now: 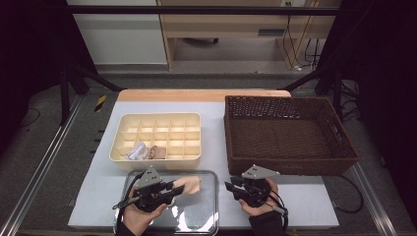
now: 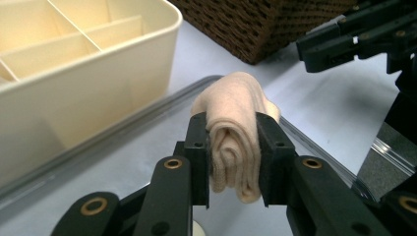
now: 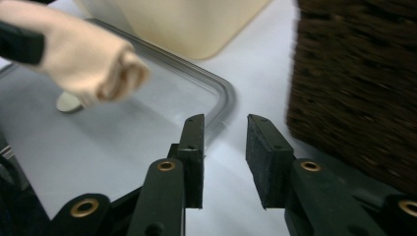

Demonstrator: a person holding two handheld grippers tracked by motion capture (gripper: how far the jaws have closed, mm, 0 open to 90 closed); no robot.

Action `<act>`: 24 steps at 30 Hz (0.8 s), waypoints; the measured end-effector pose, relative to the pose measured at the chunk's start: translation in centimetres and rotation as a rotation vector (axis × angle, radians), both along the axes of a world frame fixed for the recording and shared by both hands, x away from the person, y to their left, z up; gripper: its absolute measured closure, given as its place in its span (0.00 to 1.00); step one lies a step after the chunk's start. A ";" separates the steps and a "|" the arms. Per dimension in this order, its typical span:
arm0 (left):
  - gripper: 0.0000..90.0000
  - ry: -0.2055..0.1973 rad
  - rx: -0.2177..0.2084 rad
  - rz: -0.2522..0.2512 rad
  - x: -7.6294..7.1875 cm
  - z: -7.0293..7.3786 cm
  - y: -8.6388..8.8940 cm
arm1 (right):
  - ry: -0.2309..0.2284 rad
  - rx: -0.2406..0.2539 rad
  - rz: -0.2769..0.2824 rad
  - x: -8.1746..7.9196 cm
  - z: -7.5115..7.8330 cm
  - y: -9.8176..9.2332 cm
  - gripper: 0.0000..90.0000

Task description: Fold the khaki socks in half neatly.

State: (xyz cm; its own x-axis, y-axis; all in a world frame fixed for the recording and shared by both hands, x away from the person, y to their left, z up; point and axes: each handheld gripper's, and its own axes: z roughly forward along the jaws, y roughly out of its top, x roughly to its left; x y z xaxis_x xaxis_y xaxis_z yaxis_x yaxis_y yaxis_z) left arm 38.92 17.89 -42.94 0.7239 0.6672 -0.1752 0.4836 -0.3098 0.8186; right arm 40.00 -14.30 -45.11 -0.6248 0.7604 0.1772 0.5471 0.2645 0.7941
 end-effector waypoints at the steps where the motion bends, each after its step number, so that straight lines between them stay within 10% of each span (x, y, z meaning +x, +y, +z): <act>1: 0.78 -0.004 -0.004 0.005 0.1 0.2 0.1 | 0.001 -0.002 -0.005 -0.1 -0.1 -0.2 0.75; 24: 0.77 -0.038 -0.035 0.061 0.3 2.2 2.4 | 0.003 -0.053 -0.095 -0.9 -0.8 -3.7 0.73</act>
